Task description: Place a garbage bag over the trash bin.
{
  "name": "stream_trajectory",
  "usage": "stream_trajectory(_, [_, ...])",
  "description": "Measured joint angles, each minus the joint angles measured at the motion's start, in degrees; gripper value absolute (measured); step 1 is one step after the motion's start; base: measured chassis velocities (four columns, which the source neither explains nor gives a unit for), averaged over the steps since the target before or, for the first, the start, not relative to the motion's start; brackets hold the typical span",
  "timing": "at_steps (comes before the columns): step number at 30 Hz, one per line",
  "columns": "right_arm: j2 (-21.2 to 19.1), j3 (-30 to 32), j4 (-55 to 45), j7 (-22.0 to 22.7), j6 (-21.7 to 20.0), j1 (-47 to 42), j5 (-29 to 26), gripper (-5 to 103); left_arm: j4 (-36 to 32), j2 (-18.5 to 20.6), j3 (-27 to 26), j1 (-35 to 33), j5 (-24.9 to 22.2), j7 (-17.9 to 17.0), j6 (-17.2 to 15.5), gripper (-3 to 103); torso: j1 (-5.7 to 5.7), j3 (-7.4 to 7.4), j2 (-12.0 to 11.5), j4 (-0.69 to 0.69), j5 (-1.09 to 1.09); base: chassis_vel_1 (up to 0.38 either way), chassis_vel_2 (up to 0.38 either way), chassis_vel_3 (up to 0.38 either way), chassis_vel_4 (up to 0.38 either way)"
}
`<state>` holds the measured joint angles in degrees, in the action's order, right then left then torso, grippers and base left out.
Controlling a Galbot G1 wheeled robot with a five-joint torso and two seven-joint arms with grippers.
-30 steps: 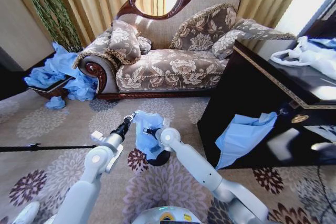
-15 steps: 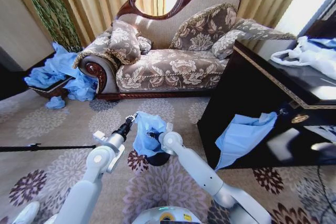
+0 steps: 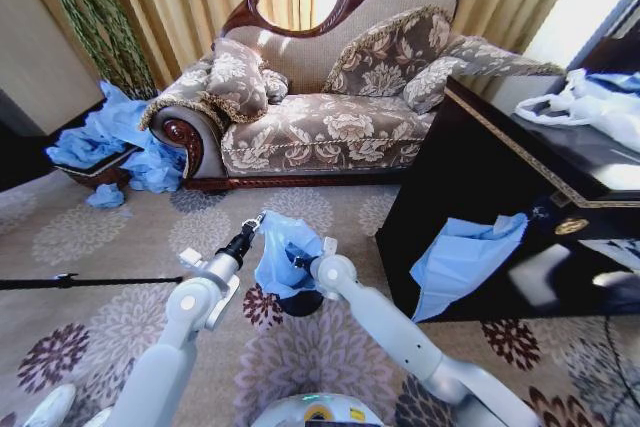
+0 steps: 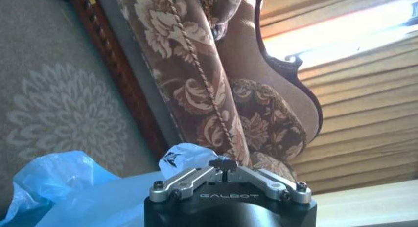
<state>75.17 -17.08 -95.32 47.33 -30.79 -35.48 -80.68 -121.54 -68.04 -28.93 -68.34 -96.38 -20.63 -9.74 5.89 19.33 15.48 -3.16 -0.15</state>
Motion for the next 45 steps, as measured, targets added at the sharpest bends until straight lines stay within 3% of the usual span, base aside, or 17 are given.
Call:
stream_trajectory(2, [-1.02,-0.34,-3.26,1.49,-0.22,0.10,-0.80,3,0.14,0.07,0.19,0.18,-0.05,0.08,-0.03,0,0.00,0.00,0.00,0.01,0.00,0.000,0.000,0.000,0.000])
stream_trajectory(5, [-2.05,-0.58,-5.16,1.82,-0.92,0.16,-0.32,0,0.19,0.09,0.26,0.41,-0.10,0.11,-0.05,0,0.00,0.00,0.00,0.02,0.00,0.000,0.000,0.000,0.000])
stream_trajectory(7, [-3.20,-0.74,-7.40,2.31,-1.38,0.19,-0.05,12,0.11,0.33,0.26,0.68,-0.24,0.11,-0.06,0,0.00,0.00,0.00,0.00,0.00,0.000,0.000,0.000,0.000])
stream_trajectory(9, [-3.85,-0.77,-8.69,2.73,-1.68,0.18,-0.15,12,-0.04,0.56,0.26,0.81,-0.27,0.11,-0.06,0,0.00,0.00,0.00,0.01,0.00,0.000,0.000,0.000,0.000])
stream_trajectory(15, [-9.19,0.51,-16.44,2.63,-1.97,-2.68,0.43,38,-0.61,1.38,0.76,1.77,-0.30,-0.22,-0.01,0,0.00,0.00,0.00,0.00,0.00,0.000,0.000,0.000,0.000])
stream_trajectory(19, [-11.09,2.40,-19.29,2.26,-1.98,-5.14,0.30,49,0.03,1.25,1.28,2.41,-0.05,-0.28,0.05,0,0.00,0.00,0.00,0.01,0.00,0.000,0.000,0.000,0.000])
stream_trajectory(26, [-14.66,8.12,-23.65,-1.53,-2.71,-14.25,1.77,77,1.14,1.19,2.41,3.64,0.37,-0.40,0.18,0,0.00,0.00,0.00,-0.01,0.00,0.000,0.000,0.000,0.000])
stream_trajectory(31, [-12.86,10.11,-19.73,-4.85,-1.68,-16.76,5.59,96,1.04,1.33,2.41,3.16,0.36,-0.38,0.19,0,0.00,0.00,0.00,0.01,0.00,0.000,0.000,0.000,0.000])
stream_trajectory(39, [-8.71,9.96,-15.55,-4.93,0.24,-16.00,7.60,100,0.46,1.51,2.17,2.41,0.39,-0.37,0.22,0,0.00,0.00,0.00,0.02,0.00,0.000,0.000,0.000,0.000])
stream_trajectory(45, [-8.06,8.73,-13.54,-7.19,1.75,-13.88,12.27,100,0.10,1.41,1.82,1.74,0.31,-0.27,0.23,0,0.00,0.00,0.00,0.01,-0.01,0.000,0.000,0.000,0.000])
